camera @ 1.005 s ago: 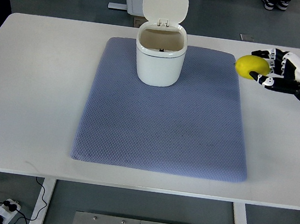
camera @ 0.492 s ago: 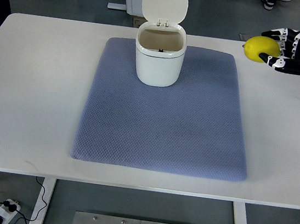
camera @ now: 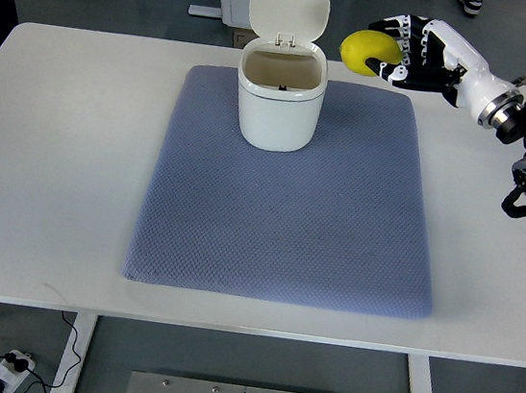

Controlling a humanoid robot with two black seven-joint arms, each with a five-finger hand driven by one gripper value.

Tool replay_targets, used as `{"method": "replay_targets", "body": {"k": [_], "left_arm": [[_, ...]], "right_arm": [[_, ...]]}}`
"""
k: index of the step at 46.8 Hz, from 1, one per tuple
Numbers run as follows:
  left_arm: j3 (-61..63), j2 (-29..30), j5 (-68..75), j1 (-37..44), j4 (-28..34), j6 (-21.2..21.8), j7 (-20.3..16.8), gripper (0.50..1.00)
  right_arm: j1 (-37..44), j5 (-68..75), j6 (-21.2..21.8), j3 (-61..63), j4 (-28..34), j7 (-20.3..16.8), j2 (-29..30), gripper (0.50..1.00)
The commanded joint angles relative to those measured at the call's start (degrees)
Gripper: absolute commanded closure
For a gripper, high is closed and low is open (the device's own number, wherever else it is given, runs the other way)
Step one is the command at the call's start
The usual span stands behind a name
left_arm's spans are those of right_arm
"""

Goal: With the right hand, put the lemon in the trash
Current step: 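Lift the lemon with the right hand and carry it over the bin, then open the right hand's fingers to drop the lemon into the bin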

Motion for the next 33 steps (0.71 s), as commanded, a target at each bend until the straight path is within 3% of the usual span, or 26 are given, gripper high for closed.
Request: {"method": "replay_targets", "body": {"k": [1,33], "left_arm": [[0.0,0.0,0.04,0.04,0.0,0.0,0.0,0.5],[0.0,0.0,-0.05,0.04,0.0,0.0,0.0,0.5]], "right_arm": [[0.04,-0.01,0.03,-0.04,-2.3,-0.62,2.6,1.0],[3.2,-0.01,1.35,-0.04,-15.04,-5.37,17.45,1.0]]}}
